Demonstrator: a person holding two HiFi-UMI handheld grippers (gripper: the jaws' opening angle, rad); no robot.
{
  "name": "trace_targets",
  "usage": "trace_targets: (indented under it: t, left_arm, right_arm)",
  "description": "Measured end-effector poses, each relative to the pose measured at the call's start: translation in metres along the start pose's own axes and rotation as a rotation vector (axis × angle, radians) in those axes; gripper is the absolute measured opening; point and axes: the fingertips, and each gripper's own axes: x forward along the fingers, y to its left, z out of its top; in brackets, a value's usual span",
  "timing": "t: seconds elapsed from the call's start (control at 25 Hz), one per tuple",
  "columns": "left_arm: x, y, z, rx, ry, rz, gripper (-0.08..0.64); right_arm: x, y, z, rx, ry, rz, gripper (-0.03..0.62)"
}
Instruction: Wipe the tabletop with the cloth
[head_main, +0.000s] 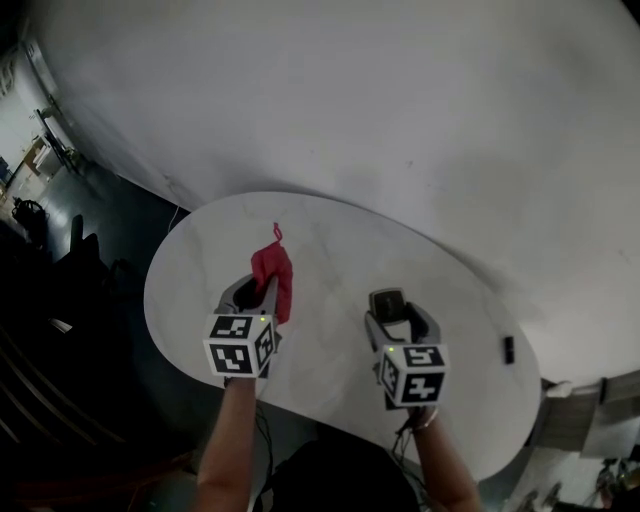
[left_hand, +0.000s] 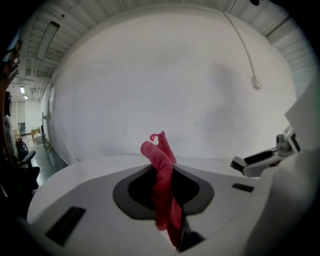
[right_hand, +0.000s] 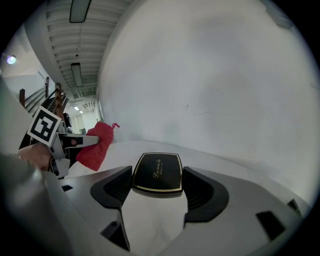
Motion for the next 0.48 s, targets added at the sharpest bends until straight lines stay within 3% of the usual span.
trace_targets:
  t: [0.24,0.48]
  left_arm:
    - [-0.021,-0.025,-0.002,-0.004,-0.064,-0.052,0.064]
    - [-0.019,-0.039,-0.007,-0.014,-0.065,-0.08,0.064]
  right_arm:
    - [0.011,0.004,-0.005,0.026,0.026,0.024,0.31]
    - [0.038,0.01,0.0,-0.044,0.036,0.056,0.31]
